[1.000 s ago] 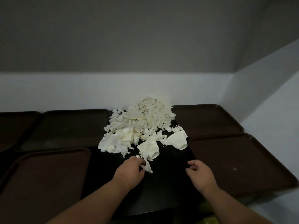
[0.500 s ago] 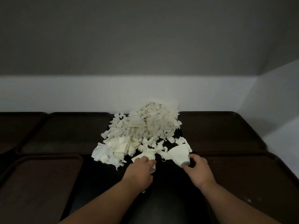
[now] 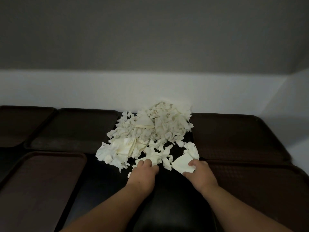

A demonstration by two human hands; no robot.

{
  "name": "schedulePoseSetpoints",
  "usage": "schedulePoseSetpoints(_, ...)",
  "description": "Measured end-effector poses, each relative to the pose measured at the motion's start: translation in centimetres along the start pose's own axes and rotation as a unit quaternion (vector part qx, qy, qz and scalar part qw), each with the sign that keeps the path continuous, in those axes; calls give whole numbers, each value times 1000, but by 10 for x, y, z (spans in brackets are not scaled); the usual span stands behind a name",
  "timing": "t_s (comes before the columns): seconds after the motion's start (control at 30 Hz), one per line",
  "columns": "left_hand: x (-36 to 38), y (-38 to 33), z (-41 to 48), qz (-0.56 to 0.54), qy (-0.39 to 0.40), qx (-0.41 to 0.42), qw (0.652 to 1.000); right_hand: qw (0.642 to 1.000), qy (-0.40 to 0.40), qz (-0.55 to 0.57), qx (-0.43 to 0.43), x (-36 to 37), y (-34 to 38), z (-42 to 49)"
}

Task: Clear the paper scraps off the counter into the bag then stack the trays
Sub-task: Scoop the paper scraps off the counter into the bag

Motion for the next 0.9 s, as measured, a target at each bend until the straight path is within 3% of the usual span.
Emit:
schedulePoseSetpoints(0.4,-45,18,-25,-129,-53,-12,990,999,-48,12,13,-18,5,-35)
schedulePoseSetpoints(0.67,-62,38,-58,-267,-126,-19,955,981,-185,24,62,-43,-2,-108)
schedulePoseSetpoints(0.9,-44,4,-96,-278,-144,101,944,953,-264,91,116,-32,-51,-202)
Point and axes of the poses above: each hand's wrist, its own z-axis towards the middle knuckle, its own x-axis out of the palm, y = z × x, the point moved 10 cm from there along z, towards the middle knuckle, and after that the axes turned 3 degrees about -x, right-handed, at the moved point
